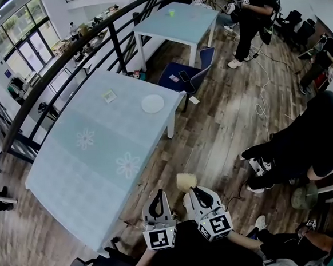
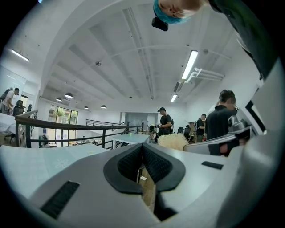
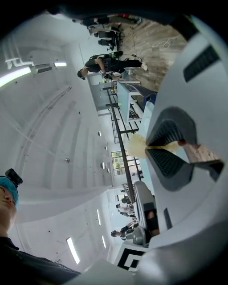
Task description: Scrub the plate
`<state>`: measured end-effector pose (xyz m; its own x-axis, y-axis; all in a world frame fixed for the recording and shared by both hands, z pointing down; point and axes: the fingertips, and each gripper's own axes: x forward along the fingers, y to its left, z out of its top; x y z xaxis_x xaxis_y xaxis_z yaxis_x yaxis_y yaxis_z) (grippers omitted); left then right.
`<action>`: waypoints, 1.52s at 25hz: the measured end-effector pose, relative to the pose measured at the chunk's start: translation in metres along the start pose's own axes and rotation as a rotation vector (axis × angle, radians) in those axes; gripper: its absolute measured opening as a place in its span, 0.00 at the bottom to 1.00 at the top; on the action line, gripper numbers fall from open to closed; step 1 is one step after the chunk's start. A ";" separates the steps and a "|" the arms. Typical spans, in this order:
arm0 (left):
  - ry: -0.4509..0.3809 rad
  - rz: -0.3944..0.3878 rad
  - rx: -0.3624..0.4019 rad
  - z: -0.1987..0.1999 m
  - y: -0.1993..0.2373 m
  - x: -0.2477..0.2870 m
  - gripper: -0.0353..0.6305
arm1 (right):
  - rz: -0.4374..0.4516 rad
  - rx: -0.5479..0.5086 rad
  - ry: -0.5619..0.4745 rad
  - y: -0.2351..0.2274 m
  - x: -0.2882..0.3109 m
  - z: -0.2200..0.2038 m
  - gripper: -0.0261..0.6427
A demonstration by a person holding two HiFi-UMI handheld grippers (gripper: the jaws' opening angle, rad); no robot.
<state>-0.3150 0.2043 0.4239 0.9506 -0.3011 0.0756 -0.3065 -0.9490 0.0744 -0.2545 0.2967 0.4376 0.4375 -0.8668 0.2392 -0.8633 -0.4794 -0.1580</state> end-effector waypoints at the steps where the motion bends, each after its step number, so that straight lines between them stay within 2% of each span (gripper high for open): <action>1: 0.002 0.006 -0.001 0.000 0.001 0.007 0.07 | 0.004 -0.001 0.000 -0.005 0.007 0.003 0.08; 9: -0.001 0.049 0.004 0.013 0.002 0.070 0.07 | 0.053 0.011 0.015 -0.050 0.058 0.025 0.08; 19: -0.016 0.148 0.000 0.021 0.001 0.144 0.07 | 0.124 0.005 0.011 -0.110 0.114 0.050 0.08; 25: -0.028 0.171 -0.001 0.023 -0.018 0.181 0.07 | 0.146 0.010 0.006 -0.146 0.133 0.059 0.08; 30: -0.004 0.187 -0.006 0.017 -0.021 0.202 0.07 | 0.158 0.007 0.018 -0.164 0.146 0.062 0.08; 34: -0.012 0.181 0.000 0.025 -0.018 0.218 0.07 | 0.143 0.016 0.033 -0.176 0.152 0.064 0.08; 38: 0.009 0.161 -0.013 0.016 -0.021 0.240 0.07 | 0.135 0.011 0.042 -0.188 0.165 0.064 0.08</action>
<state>-0.0797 0.1503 0.4249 0.8885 -0.4486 0.0964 -0.4559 -0.8870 0.0737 -0.0038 0.2349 0.4457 0.3069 -0.9170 0.2549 -0.9104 -0.3609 -0.2021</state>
